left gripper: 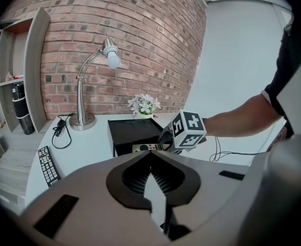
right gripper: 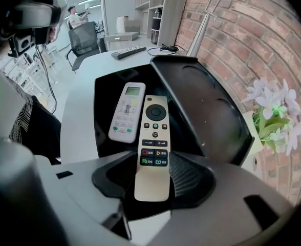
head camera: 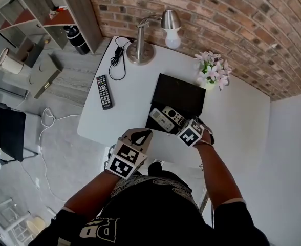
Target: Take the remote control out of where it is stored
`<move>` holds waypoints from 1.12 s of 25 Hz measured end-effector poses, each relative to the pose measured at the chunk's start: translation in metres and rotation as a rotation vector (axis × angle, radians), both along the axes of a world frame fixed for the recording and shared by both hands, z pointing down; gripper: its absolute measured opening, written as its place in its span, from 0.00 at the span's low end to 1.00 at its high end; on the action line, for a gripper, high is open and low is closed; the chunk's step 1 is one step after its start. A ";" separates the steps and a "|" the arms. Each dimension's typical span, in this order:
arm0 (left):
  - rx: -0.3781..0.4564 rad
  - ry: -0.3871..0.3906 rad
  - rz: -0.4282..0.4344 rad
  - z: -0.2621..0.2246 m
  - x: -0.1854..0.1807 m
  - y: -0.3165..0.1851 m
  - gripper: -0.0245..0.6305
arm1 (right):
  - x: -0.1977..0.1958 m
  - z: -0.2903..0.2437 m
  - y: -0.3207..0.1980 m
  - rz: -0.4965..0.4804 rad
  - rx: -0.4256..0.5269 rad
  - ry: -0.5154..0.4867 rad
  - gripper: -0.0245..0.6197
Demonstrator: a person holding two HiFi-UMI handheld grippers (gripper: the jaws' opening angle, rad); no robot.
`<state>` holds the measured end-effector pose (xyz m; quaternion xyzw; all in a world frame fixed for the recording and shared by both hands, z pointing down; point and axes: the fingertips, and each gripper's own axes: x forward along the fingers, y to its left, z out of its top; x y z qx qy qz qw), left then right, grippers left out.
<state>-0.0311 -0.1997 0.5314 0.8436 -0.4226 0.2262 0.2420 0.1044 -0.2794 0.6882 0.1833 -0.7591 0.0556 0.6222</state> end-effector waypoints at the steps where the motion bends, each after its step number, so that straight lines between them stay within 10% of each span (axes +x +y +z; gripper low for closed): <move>1: -0.001 0.008 -0.003 -0.001 0.000 0.000 0.05 | 0.000 -0.004 0.001 -0.002 0.004 -0.009 0.34; 13: 0.012 0.089 -0.020 -0.013 0.003 0.009 0.05 | 0.002 -0.046 0.030 0.041 0.072 -0.132 0.34; 28: 0.084 0.072 0.168 -0.026 0.063 0.023 0.05 | 0.070 -0.084 0.042 0.640 0.123 -0.509 0.34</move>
